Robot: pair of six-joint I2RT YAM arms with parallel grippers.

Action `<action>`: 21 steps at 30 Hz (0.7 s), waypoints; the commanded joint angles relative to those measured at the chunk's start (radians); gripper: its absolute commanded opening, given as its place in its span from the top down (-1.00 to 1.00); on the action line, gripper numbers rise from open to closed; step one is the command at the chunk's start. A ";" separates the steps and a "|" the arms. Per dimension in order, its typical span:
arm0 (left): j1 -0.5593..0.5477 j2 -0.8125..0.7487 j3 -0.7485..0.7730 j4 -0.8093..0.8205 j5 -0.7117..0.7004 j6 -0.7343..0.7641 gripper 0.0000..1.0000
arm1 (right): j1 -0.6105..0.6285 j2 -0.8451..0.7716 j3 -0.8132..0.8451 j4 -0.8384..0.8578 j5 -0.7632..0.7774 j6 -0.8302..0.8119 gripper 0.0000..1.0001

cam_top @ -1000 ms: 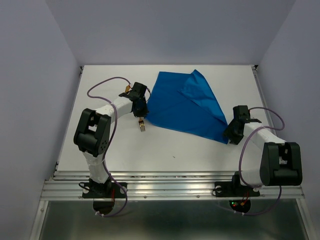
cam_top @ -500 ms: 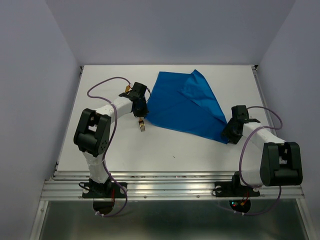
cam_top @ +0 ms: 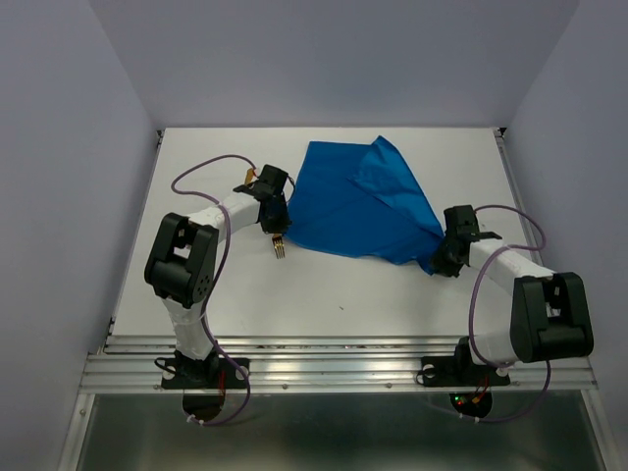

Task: Fold the napkin into a case and place the utensils inside
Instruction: Pick up the crumpled napkin from the center of the board.

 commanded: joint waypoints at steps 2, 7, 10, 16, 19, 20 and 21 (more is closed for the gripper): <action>-0.002 -0.052 -0.012 0.013 -0.002 0.012 1.00 | 0.014 0.043 -0.017 -0.015 0.031 0.018 0.48; -0.002 -0.052 -0.012 0.016 -0.001 0.015 1.00 | 0.014 -0.004 0.010 -0.049 0.086 0.010 0.03; -0.002 -0.050 -0.009 0.015 -0.002 0.020 1.00 | 0.014 -0.033 0.034 -0.062 0.103 0.015 -0.04; -0.002 -0.047 -0.004 0.019 0.030 0.020 1.00 | 0.026 -0.087 0.066 -0.084 0.145 0.016 -0.07; -0.002 -0.047 -0.001 0.019 0.032 0.020 1.00 | 0.026 -0.080 0.079 -0.104 0.178 -0.007 -0.15; -0.002 -0.046 0.000 0.019 0.032 0.021 1.00 | 0.035 -0.070 0.080 -0.105 0.182 -0.011 -0.16; -0.002 -0.046 0.002 0.019 0.032 0.023 1.00 | 0.036 -0.049 0.076 -0.110 0.182 -0.021 -0.19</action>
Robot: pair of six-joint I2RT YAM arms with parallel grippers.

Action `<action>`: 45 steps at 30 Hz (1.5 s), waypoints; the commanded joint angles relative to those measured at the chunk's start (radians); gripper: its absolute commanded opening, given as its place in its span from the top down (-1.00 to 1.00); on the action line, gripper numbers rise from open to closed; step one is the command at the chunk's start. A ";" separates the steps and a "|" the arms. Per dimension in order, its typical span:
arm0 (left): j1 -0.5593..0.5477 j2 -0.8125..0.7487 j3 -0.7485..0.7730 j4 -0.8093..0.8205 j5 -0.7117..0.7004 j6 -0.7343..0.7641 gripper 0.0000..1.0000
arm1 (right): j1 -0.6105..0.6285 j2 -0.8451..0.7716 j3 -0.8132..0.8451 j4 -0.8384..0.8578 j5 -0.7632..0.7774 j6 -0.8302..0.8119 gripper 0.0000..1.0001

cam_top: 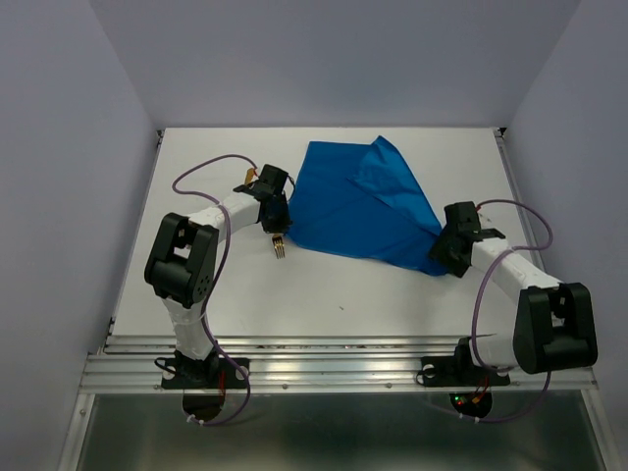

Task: Fold the napkin into a case and place the utensils inside
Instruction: Pick up the crumpled napkin from the center of the board.

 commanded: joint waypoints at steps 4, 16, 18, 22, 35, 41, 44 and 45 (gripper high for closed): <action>-0.002 -0.047 0.004 0.007 0.011 0.016 1.00 | 0.025 0.067 0.015 -0.034 0.052 -0.024 -0.25; -0.005 -0.058 -0.017 0.018 0.009 0.003 1.00 | 0.038 0.163 0.040 -0.043 0.061 -0.020 0.05; -0.005 -0.059 -0.020 0.020 0.008 0.003 1.00 | 0.038 0.146 0.037 -0.048 0.072 -0.015 0.15; -0.006 -0.058 -0.020 0.021 0.006 0.006 1.00 | 0.038 0.130 0.030 -0.046 0.078 -0.006 0.30; -0.008 -0.070 -0.019 0.021 0.002 0.008 1.00 | 0.038 0.028 0.014 -0.062 0.161 0.045 0.10; -0.009 -0.070 -0.020 0.036 0.016 0.002 1.00 | 0.038 0.027 0.014 -0.063 0.162 0.045 0.68; -0.012 -0.070 -0.019 0.038 0.017 0.000 1.00 | 0.038 0.022 0.012 -0.062 0.161 0.045 0.97; -0.012 -0.073 -0.017 0.038 0.017 0.000 1.00 | 0.038 0.021 0.012 -0.062 0.159 0.045 0.99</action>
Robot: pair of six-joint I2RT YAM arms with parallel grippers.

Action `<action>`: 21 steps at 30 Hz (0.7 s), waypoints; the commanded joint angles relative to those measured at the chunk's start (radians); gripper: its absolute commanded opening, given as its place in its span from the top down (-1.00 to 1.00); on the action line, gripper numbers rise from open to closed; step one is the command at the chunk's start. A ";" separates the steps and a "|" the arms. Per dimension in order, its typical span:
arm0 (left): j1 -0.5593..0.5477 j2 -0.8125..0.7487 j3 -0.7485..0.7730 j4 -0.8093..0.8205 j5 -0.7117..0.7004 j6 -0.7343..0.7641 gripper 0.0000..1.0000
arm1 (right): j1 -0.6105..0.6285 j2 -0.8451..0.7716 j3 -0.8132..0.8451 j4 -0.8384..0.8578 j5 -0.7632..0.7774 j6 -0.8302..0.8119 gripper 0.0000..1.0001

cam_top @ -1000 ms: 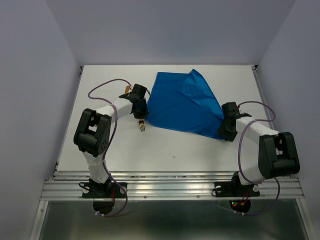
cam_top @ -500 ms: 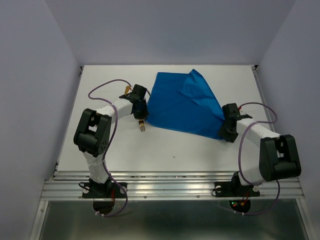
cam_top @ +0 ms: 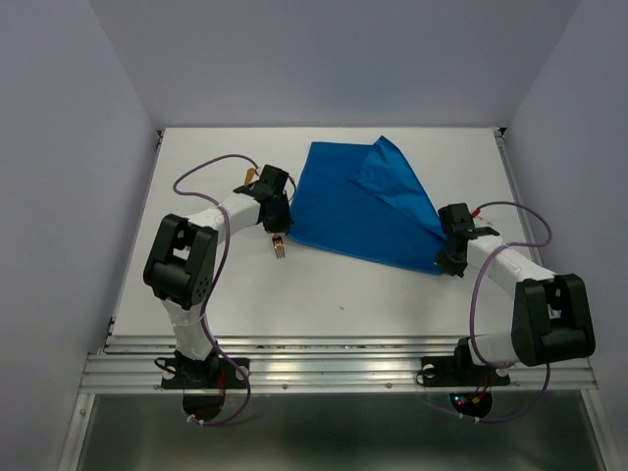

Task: Fold the napkin into a case and place the utensils inside
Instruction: Pick up the crumpled napkin from the center of the board.

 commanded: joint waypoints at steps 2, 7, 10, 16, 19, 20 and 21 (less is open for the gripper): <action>-0.007 -0.067 0.002 0.013 0.003 0.004 1.00 | 0.009 -0.034 -0.004 -0.009 0.035 0.010 0.99; -0.007 -0.092 0.049 -0.024 0.012 0.022 1.00 | 0.009 -0.104 0.036 -0.025 0.009 -0.005 0.99; -0.006 -0.121 0.119 -0.056 0.035 0.039 1.00 | 0.009 -0.141 0.122 -0.045 -0.013 -0.028 0.99; 0.003 -0.182 0.386 -0.163 0.092 0.099 1.00 | 0.009 -0.180 0.427 -0.114 -0.010 -0.107 0.99; 0.016 -0.216 0.546 -0.197 0.102 0.127 1.00 | 0.009 -0.177 0.562 -0.148 0.007 -0.147 0.99; 0.019 -0.225 0.581 -0.203 0.105 0.139 1.00 | 0.009 -0.178 0.648 -0.156 0.024 -0.154 0.99; 0.025 -0.245 0.618 -0.206 0.107 0.142 1.00 | 0.009 -0.180 0.689 -0.174 0.034 -0.165 0.99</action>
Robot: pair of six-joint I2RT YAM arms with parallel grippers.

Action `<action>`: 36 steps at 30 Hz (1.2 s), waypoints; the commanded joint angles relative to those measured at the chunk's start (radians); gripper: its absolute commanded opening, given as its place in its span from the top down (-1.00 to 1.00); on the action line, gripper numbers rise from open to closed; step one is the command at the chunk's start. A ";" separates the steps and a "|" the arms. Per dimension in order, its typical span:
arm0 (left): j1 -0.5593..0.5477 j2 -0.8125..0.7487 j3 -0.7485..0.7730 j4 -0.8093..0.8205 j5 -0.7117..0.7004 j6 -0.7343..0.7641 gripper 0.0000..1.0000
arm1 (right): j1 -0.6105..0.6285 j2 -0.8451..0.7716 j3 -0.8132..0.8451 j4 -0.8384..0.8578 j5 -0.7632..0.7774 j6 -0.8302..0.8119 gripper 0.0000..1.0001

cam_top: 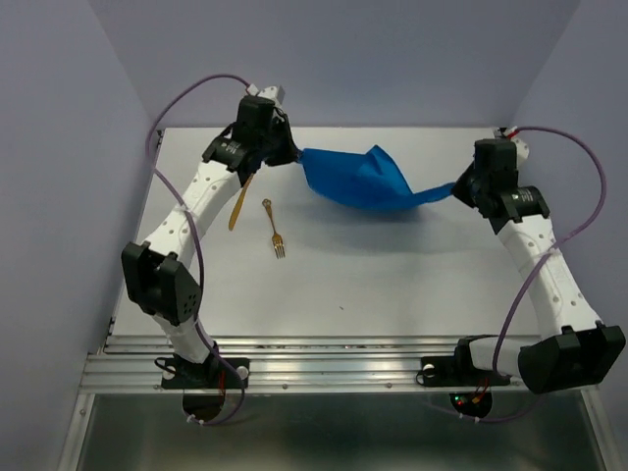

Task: Fold the napkin into a case and place the utensils inside
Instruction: Pick up the crumpled napkin from the center of the board, then flatten out the crumpled napkin at the center of the board.

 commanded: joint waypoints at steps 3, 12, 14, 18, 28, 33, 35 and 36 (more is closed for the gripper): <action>0.036 -0.188 0.230 -0.009 0.029 0.067 1.00 | 0.008 -0.053 0.319 -0.073 0.081 -0.084 0.99; 0.043 -0.303 0.348 0.016 0.017 0.095 1.00 | 0.008 -0.094 0.529 -0.150 0.079 -0.125 0.99; 0.043 -0.304 0.346 0.016 0.018 0.093 1.00 | 0.008 -0.091 0.549 -0.159 0.061 -0.121 0.99; 0.045 -0.301 0.299 0.022 0.026 0.080 1.00 | 0.008 -0.093 0.492 -0.156 0.055 -0.102 0.99; 0.043 -0.280 0.178 0.039 0.041 0.063 1.00 | 0.008 -0.103 0.279 -0.122 0.069 -0.067 0.99; 0.043 -0.281 0.222 0.028 0.046 0.070 1.00 | 0.008 -0.102 0.385 -0.104 0.087 -0.099 0.99; 0.043 -0.291 0.265 0.026 0.052 0.077 1.00 | 0.008 -0.106 0.467 -0.095 0.092 -0.121 0.99; 0.043 -0.304 0.277 0.028 0.058 0.077 1.00 | 0.008 -0.114 0.495 -0.088 0.093 -0.130 0.99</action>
